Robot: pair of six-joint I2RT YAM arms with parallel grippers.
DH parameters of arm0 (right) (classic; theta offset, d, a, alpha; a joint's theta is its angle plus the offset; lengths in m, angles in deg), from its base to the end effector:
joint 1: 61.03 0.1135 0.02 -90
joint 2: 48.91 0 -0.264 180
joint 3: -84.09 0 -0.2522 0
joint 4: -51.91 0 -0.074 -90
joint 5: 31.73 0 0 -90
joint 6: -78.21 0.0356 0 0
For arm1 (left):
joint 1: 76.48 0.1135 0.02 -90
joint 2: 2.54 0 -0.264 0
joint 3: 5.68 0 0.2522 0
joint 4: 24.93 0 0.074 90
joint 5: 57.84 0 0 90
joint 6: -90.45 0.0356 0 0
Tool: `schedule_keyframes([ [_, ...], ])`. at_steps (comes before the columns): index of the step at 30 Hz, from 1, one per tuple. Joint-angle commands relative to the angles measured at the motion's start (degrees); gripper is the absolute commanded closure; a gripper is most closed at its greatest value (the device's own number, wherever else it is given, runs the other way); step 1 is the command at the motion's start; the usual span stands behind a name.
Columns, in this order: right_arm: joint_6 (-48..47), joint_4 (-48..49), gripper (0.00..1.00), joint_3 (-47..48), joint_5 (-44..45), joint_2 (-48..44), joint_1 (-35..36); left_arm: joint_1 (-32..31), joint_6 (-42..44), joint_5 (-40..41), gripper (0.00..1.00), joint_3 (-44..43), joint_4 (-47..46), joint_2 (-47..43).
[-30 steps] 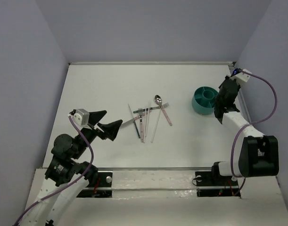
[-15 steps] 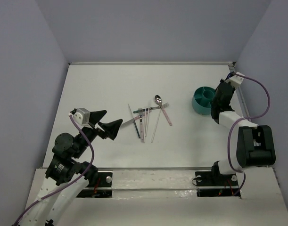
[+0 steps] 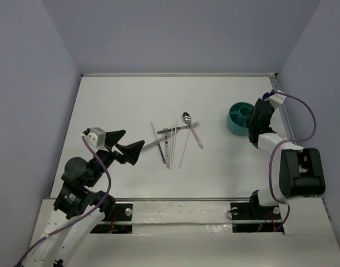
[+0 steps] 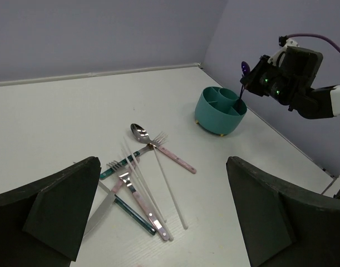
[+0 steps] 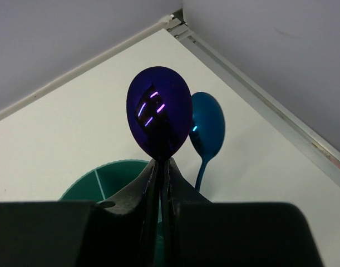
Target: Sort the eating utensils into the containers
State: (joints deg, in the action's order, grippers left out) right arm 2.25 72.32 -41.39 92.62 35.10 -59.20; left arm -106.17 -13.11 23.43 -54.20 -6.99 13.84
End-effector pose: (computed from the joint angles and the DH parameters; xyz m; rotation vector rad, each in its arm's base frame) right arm 0.3146 -0.0100 0.2356 0.6097 1.5989 -0.3117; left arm 0.0721 -0.0473 0.3489 0.3221 1.3248 -0.7387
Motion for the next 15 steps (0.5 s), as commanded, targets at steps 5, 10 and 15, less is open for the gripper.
schedule_keyframes([
  [5,4.9,-4.2,0.85,0.4,-1.7,0.5,-0.4,-0.4,0.5,-0.1,0.01,-2.4,-2.2,0.2],
  [10,5.6,-7.6,0.63,1.1,-1.5,-0.5,-0.4,-0.4,0.6,-0.1,0.01,-2.4,-2.3,0.3],
  [15,5.9,-9.9,0.41,1.3,-2.1,-3.6,-0.4,-0.4,0.5,-0.2,0.01,-2.3,-2.3,0.0],
])
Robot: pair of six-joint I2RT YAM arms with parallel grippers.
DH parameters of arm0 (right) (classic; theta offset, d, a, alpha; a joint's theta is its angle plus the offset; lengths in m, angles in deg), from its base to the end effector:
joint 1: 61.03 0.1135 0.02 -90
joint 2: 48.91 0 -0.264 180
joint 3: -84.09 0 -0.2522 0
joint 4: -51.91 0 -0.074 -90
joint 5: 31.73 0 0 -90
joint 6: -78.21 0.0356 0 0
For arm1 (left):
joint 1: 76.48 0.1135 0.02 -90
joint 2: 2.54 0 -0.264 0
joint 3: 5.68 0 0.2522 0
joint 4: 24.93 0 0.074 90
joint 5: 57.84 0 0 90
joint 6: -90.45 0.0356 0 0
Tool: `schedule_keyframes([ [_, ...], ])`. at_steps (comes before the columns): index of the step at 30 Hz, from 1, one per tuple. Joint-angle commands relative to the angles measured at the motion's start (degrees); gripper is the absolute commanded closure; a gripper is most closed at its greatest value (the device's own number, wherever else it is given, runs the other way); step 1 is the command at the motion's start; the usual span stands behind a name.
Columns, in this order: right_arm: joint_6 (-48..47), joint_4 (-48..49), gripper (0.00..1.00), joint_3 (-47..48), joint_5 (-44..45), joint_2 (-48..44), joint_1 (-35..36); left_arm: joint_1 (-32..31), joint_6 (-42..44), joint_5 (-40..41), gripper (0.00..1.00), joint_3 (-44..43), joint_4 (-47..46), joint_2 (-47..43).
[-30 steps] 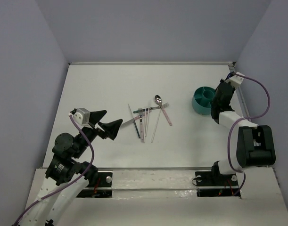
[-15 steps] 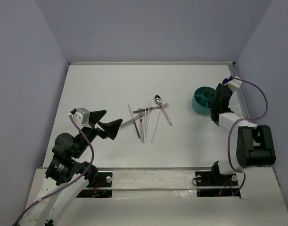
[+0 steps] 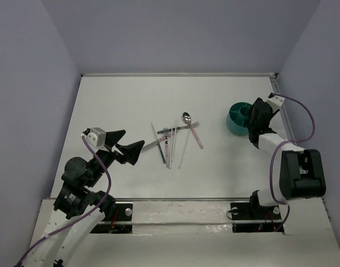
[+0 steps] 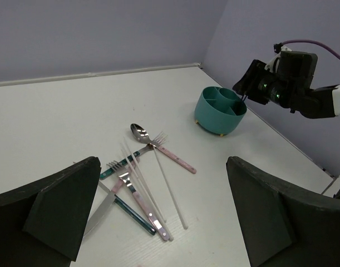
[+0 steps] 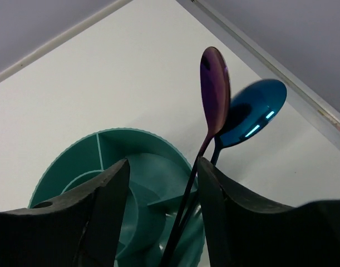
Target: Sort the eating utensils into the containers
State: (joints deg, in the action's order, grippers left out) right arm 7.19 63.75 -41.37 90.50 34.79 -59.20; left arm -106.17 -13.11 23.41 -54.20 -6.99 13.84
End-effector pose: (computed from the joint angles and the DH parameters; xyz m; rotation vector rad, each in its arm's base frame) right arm 0.3111 -0.0091 0.2220 0.6444 1.7169 -0.2714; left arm 0.0721 -0.0474 0.3489 0.3224 1.3248 -0.7389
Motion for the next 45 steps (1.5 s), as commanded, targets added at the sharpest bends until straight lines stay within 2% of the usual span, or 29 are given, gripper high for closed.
schedule_keyframes([
  [1,0.9,-2.1,0.37,1.5,-0.6,-3.9,-0.4,-0.4,0.5,-0.3,0.01,-2.3,-2.3,0.0],
  [8,-0.8,-6.4,0.30,4.0,-8.6,-10.5,0.2,-0.4,0.4,-0.3,0.01,-2.3,-2.3,-0.1],
  [13,-1.3,-12.1,0.30,7.5,-11.9,-12.5,2.6,-0.4,0.5,0.1,0.01,-2.4,-2.3,0.1],
  [19,-2.8,-22.5,0.35,12.5,-16.2,-12.7,12.7,0.2,0.6,0.7,0.01,-2.4,-2.2,0.6],
  [20,-3.2,-24.4,0.36,13.4,-17.2,-11.4,15.9,0.2,0.6,0.8,0.01,-2.3,-2.1,0.7],
  [25,-4.8,-35.9,0.36,18.3,-23.6,-5.6,22.9,0.2,0.6,1.2,0.01,-2.2,-1.8,0.5],
  [31,-6.6,-39.8,0.37,20.9,-25.2,3.1,29.5,0.2,0.6,1.1,0.01,-2.4,-1.9,1.7],
  [45,-7.7,-43.8,0.37,28.7,-23.5,16.2,31.9,1.2,0.6,0.8,0.01,-2.3,-2.2,1.9],
])
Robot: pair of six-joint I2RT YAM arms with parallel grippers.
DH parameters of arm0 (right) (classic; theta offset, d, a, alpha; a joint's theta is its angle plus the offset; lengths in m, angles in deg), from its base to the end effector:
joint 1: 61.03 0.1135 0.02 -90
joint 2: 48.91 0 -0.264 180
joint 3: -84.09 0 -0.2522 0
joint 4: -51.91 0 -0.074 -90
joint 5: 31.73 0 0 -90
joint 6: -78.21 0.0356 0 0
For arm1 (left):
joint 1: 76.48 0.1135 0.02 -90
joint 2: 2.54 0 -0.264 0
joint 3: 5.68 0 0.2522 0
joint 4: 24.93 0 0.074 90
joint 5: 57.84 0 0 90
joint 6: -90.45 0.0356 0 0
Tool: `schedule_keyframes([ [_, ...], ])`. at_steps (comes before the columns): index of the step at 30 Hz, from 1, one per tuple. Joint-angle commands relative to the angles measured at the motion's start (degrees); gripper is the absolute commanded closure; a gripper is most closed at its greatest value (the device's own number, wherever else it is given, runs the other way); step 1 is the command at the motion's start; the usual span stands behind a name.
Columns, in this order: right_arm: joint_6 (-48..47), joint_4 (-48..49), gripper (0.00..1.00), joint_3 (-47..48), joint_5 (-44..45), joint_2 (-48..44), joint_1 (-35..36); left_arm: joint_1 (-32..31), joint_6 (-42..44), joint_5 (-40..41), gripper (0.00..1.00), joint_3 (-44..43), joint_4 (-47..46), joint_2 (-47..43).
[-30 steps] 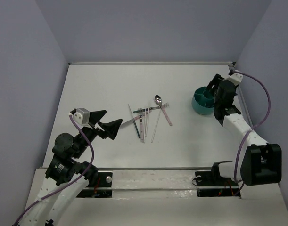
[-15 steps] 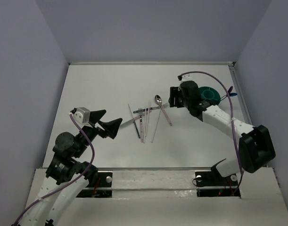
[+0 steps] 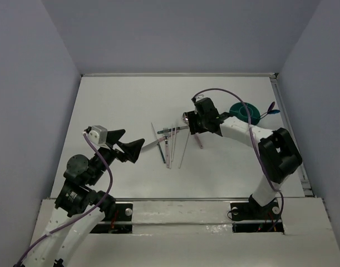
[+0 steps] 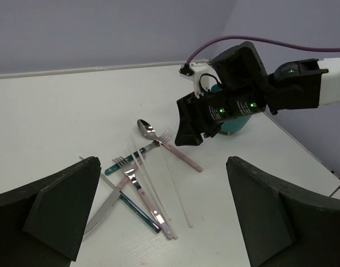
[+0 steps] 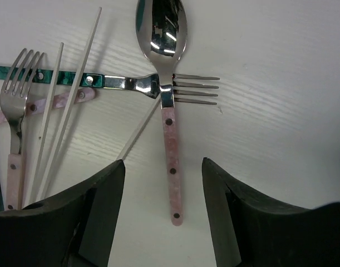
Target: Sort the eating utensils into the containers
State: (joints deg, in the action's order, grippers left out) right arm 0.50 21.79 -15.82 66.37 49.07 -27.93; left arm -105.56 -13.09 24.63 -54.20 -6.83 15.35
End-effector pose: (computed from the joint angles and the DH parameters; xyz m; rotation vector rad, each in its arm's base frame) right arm 0.3125 0.1977 0.2163 -0.3703 2.3786 0.1991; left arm 0.0785 -0.0490 0.3468 0.2999 1.3573 -0.7126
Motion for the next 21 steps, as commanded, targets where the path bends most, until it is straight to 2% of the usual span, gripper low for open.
schedule_keyframes([
  [1,-1.1,-1.8,0.37,3.5,0.4,2.6,0.6,0.6,0.5,-0.4,0.01,-2.3,-2.2,0.3],
  [9,-1.7,-2.5,0.45,6.7,-1.2,8.4,0.6,0.6,0.5,-0.7,0.01,-2.3,-2.4,0.3],
  [14,-2.8,-3.2,0.49,10.0,1.0,12.7,0.6,0.6,0.5,-0.9,0.01,-2.4,-2.4,0.0],
  [21,-3.1,-4.8,0.60,12.1,3.9,15.6,0.6,0.6,0.5,-1.0,0.01,-2.2,-2.4,-0.3],
])
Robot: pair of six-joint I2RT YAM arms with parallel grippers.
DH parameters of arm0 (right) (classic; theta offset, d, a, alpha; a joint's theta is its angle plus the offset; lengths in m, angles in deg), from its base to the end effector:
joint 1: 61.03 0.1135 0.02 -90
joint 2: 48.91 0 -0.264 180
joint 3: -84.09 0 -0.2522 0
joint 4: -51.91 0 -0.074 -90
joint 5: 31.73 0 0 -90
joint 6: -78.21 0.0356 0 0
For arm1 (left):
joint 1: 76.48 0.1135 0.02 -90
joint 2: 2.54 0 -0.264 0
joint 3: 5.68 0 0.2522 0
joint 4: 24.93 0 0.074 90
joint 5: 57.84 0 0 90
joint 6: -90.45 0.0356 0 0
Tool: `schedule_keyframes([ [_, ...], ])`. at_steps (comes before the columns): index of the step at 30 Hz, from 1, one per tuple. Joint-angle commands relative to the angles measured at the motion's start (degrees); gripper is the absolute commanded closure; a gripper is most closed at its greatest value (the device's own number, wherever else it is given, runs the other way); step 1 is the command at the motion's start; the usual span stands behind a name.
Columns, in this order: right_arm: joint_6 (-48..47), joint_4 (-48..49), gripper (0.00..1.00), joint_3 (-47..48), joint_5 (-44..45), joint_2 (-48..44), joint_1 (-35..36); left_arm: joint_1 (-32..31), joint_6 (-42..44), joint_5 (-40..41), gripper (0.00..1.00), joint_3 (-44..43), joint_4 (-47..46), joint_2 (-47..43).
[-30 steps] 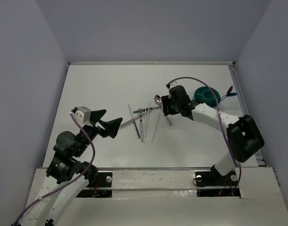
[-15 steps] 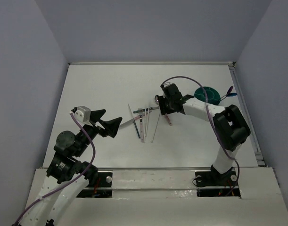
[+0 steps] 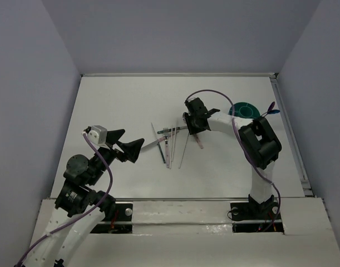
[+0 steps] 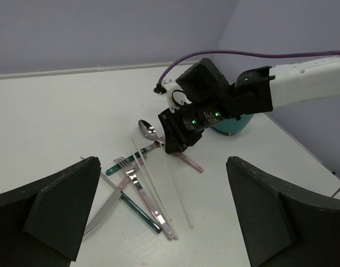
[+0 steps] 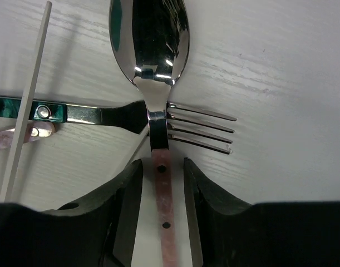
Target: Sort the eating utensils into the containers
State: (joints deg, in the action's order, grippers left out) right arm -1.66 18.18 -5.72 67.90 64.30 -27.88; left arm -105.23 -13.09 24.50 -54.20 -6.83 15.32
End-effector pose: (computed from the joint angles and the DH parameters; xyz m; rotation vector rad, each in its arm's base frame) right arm 0.3515 0.2225 0.1663 -0.4445 2.5029 0.0808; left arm 0.0787 -0.0486 0.3468 0.2978 1.3569 -0.7093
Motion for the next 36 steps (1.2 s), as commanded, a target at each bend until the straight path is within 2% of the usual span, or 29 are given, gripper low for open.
schedule_keyframes([
  [1,-0.8,-1.3,0.64,1.9,2.3,0.3,0.6,0.3,0.5,-1.0,0.01,-2.2,-2.4,-0.3],
  [4,-0.9,-1.1,0.68,1.6,2.7,0.5,0.6,0.3,0.4,-1.1,0.01,-2.2,-2.5,-0.3],
  [7,-1.3,-1.6,0.81,2.1,2.6,1.0,0.6,0.3,0.4,-1.0,0.01,-2.2,-2.5,-0.2],
  [8,-1.3,-1.6,0.89,2.5,2.5,1.0,0.6,0.3,0.4,-1.1,0.01,-2.2,-2.5,-0.2],
  [13,-1.3,2.5,1.00,1.2,2.3,-3.0,0.6,0.3,0.4,-1.1,0.01,-2.2,-2.6,-0.1],
  [17,-0.5,7.2,1.00,-1.3,1.9,-7.7,0.6,0.3,0.4,-1.2,0.01,-2.2,-2.7,-0.1],
  [21,0.9,14.4,1.00,-5.2,1.5,-16.7,0.6,0.3,0.4,-1.7,0.01,-2.2,-2.8,-0.7],
  [24,1.6,16.7,1.00,-8.4,5.1,-21.3,0.6,0.3,0.4,-1.7,0.01,-2.3,-2.8,-0.4],
  [28,2.9,26.2,1.00,-15.8,15.7,-34.3,0.6,0.3,0.3,-1.7,0.01,-2.3,-2.3,-1.6],
  [29,3.0,27.8,1.00,-17.5,20.9,-36.5,-0.3,0.3,0.3,-1.6,0.01,-2.2,-2.4,-1.8],
  [31,4.4,29.9,1.00,-21.0,25.5,-41.9,-3.4,0.3,0.4,-1.7,0.01,-2.3,-2.4,-1.7],
  [36,6.1,33.2,1.00,-26.1,35.0,-48.1,-10.1,0.3,0.4,-1.8,0.01,-2.3,-2.5,-2.6],
])
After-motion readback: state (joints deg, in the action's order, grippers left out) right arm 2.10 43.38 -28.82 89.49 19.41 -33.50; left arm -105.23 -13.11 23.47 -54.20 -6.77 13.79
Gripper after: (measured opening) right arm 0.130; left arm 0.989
